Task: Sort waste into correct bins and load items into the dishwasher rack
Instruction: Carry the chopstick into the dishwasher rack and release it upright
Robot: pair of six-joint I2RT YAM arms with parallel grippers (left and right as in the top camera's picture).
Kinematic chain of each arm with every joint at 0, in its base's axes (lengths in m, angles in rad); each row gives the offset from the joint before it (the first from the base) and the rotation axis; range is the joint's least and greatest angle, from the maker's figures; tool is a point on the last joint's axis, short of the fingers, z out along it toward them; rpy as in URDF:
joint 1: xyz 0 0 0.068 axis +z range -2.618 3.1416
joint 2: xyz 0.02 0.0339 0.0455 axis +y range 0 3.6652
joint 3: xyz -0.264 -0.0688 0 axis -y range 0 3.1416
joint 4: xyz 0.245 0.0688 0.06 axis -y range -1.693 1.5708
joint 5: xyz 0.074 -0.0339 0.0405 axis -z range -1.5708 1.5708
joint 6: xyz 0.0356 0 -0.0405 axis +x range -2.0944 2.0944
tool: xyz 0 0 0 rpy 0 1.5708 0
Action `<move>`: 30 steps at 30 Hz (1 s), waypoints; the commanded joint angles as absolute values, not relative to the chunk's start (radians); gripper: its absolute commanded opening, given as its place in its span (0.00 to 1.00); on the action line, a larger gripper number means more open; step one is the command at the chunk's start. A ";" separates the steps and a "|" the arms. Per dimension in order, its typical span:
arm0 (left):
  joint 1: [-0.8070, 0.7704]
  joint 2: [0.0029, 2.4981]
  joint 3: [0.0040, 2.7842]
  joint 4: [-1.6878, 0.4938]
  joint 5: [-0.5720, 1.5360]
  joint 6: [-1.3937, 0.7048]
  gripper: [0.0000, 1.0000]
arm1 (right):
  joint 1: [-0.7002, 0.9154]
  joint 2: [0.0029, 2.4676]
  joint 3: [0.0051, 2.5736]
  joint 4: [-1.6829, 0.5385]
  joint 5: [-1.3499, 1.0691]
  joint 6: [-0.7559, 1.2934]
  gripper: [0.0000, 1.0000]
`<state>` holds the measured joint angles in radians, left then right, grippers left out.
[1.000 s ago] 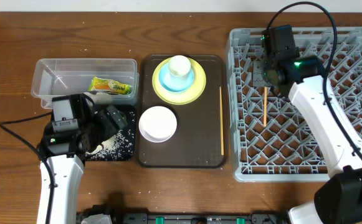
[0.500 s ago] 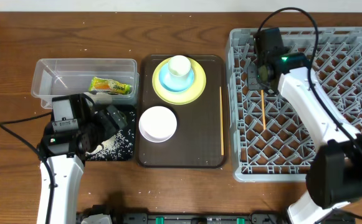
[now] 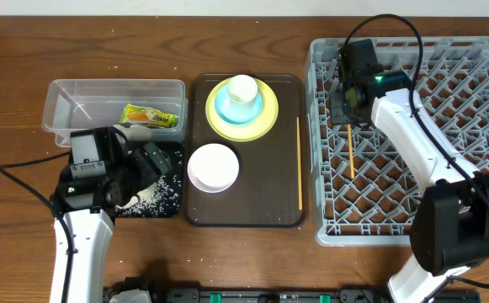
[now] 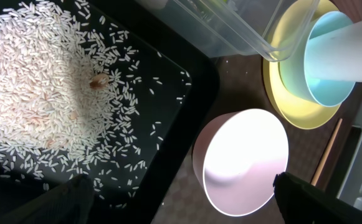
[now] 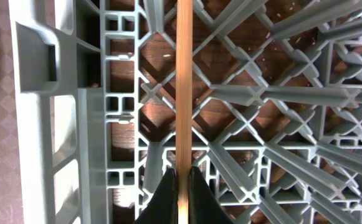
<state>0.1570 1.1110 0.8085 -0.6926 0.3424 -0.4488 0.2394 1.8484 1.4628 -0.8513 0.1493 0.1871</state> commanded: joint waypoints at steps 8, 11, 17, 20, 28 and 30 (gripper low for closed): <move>0.161 1.112 0.823 -0.694 0.350 -0.454 0.95 | 0.236 1.851 1.459 -0.866 0.141 0.205 0.17; 0.161 1.112 0.823 -0.694 0.350 -0.454 0.95 | 0.236 1.851 1.459 -0.867 0.141 0.205 0.18; 0.161 1.112 0.823 -0.694 0.350 -0.454 0.95 | 0.236 1.851 1.459 -0.867 0.102 0.205 0.19; 0.161 1.112 0.823 -0.694 0.350 -0.454 0.95 | 0.237 1.851 1.459 -0.867 0.047 0.205 0.22; 0.161 1.112 0.823 -0.694 0.350 -0.454 0.95 | 0.237 1.849 1.481 -0.870 -0.100 0.214 0.27; 0.161 1.112 0.823 -0.694 0.350 -0.454 0.95 | 0.237 1.845 1.499 -0.879 -0.150 0.226 0.29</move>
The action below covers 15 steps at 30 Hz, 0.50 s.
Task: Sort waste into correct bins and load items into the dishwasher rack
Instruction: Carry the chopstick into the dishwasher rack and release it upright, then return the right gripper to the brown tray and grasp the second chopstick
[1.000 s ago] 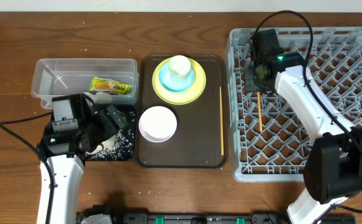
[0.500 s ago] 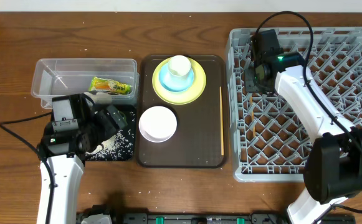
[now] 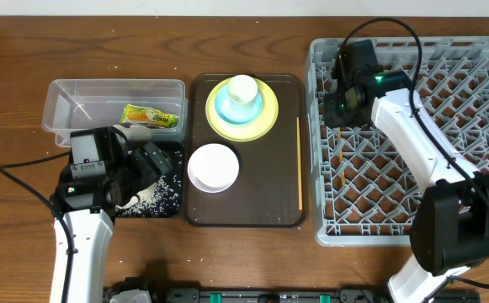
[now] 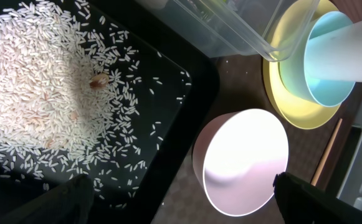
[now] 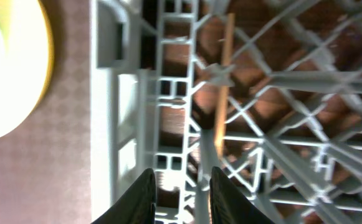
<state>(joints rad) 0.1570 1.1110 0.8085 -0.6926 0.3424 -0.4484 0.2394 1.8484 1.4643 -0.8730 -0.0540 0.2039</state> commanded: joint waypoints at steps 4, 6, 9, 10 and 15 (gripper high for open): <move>0.161 1.112 0.823 -0.694 0.350 -0.454 0.95 | 0.249 1.841 1.546 -0.905 -0.241 0.236 0.30; 0.161 1.112 0.823 -0.694 0.350 -0.454 0.95 | 0.262 1.841 1.571 -0.921 -0.240 0.264 0.31; 0.161 1.112 0.823 -0.694 0.350 -0.454 0.95 | 0.287 1.841 1.601 -0.933 -0.240 0.298 0.32; 0.161 1.112 0.823 -0.694 0.350 -0.454 0.95 | 0.298 1.841 1.605 -0.932 -0.239 0.309 0.32; 0.161 1.112 0.822 -0.694 0.350 -0.454 0.95 | 0.378 1.841 1.608 -0.934 -0.177 0.381 0.33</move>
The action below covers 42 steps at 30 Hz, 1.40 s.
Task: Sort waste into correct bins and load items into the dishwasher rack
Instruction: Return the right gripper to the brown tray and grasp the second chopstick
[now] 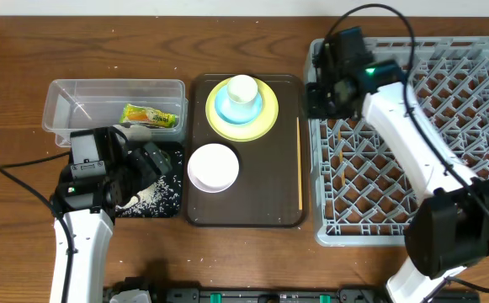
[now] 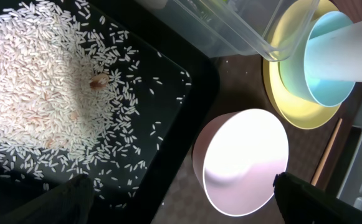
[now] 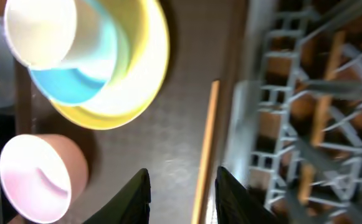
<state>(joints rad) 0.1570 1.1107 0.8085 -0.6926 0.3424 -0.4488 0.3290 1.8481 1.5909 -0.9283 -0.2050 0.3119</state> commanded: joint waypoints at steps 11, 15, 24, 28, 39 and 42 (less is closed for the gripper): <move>0.161 1.112 0.823 -0.694 0.350 -0.454 0.95 | 0.652 1.842 1.607 -0.941 0.225 0.554 0.45; 0.161 1.112 0.823 -0.694 0.350 -0.454 0.95 | 0.724 1.842 1.606 -0.918 0.229 0.554 0.89; 0.161 1.112 0.823 -0.694 0.350 -0.454 0.95 | 0.782 1.845 1.606 -0.867 0.230 0.554 0.58; 0.161 1.112 0.823 -0.694 0.350 -0.454 0.95 | 0.780 1.861 1.604 -0.872 0.311 0.645 0.36; 0.161 1.112 0.823 -0.694 0.350 -0.454 0.95 | 0.764 1.952 1.536 -0.873 0.389 0.772 0.30; 0.161 1.112 0.823 -0.694 0.350 -0.454 0.95 | 0.746 1.990 1.534 -0.883 0.388 0.781 0.31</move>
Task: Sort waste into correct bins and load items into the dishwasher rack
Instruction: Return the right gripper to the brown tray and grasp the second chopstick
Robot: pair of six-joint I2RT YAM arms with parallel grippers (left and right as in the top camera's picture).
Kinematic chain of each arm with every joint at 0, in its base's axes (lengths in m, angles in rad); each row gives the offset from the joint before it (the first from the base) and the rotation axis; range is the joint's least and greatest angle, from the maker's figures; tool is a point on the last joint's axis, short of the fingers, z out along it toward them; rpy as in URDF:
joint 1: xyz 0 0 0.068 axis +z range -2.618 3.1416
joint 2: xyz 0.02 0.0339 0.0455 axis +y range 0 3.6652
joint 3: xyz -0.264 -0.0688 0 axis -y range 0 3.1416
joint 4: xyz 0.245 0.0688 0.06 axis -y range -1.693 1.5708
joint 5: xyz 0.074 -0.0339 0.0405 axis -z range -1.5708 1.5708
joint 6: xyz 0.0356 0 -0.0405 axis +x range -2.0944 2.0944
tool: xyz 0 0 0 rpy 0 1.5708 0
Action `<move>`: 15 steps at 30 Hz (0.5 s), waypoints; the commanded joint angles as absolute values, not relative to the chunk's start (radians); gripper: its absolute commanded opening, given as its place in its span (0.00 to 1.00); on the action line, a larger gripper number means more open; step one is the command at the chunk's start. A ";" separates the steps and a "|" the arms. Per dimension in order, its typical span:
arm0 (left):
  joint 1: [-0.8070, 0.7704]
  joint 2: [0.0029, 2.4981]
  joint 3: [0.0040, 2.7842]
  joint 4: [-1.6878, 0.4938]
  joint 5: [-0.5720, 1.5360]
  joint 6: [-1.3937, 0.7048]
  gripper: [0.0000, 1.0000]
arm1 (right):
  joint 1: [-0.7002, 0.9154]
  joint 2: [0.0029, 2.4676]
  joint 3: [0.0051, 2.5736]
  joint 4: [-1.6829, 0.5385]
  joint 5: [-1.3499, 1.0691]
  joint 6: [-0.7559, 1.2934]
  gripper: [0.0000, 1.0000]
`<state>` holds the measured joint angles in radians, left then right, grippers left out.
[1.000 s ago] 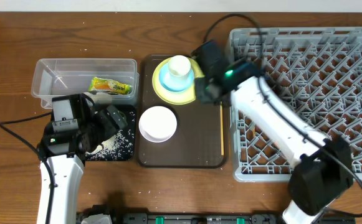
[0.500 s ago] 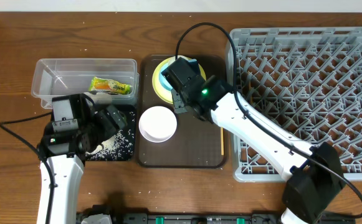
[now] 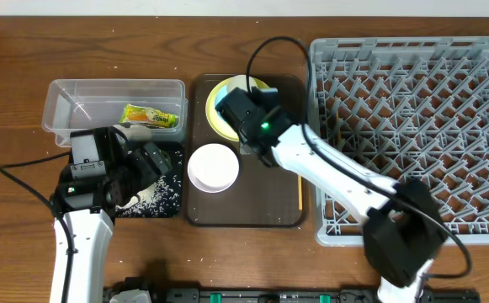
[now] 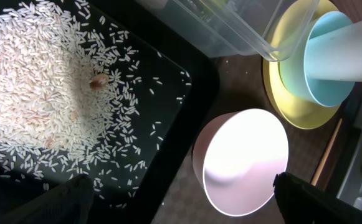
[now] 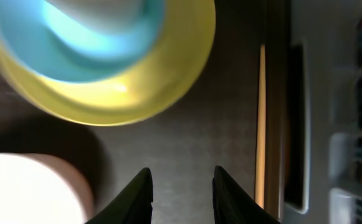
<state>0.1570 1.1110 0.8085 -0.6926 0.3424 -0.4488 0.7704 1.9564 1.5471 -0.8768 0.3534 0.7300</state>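
My right gripper (image 5: 179,198) hangs open over the brown tray (image 3: 269,202), between the yellow plate (image 5: 168,87) and the pink bowl (image 3: 213,167). The plate carries a blue bowl (image 5: 75,37) with a white cup (image 4: 355,50) in it. A wooden chopstick (image 5: 260,124) lies along the tray's right side, to the right of my right fingers. My left gripper (image 4: 181,208) stands open and empty above the rim of the black bin (image 4: 187,87) of rice. The grey dishwasher rack (image 3: 412,126) is at the right.
A clear plastic bin (image 3: 76,97) at the far left holds a yellow-green wrapper (image 3: 151,115). Spilled rice (image 4: 37,81) fills the black bin in front of it. My right arm (image 3: 337,172) stretches across the tray from the rack side.
My right gripper has moved left from the tray's right edge by the rack to the tray's middle below the yellow plate, still open. The left arm has not moved.
My right gripper was shut on a chopstick inside the rack's left part. Then it was open with the chopstick lying in the rack. It then stood over the tray's right edge, and now over the tray's middle. The left gripper stayed open by the black bin.
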 commanded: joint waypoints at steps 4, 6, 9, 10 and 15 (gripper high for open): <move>0.161 1.112 0.823 -0.694 0.350 -0.454 0.95 | 0.717 2.032 1.534 -0.887 0.375 0.781 0.31; 0.161 1.112 0.823 -0.694 0.350 -0.454 0.95 | 0.704 2.046 1.534 -0.887 0.357 0.781 0.32; 0.161 1.112 0.823 -0.694 0.350 -0.454 0.95 | 0.683 2.056 1.534 -0.891 0.328 0.781 0.33; 0.161 1.112 0.823 -0.694 0.350 -0.454 0.95 | 0.677 2.058 1.533 -0.892 0.324 0.781 0.33; 0.161 1.112 0.822 -0.694 0.350 -0.454 0.95 | 0.648 2.061 1.530 -0.909 0.324 0.781 0.33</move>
<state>0.1570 1.1107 0.8085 -0.6926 0.3424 -0.4488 0.6704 2.0491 1.5383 -0.9039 0.3241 0.7624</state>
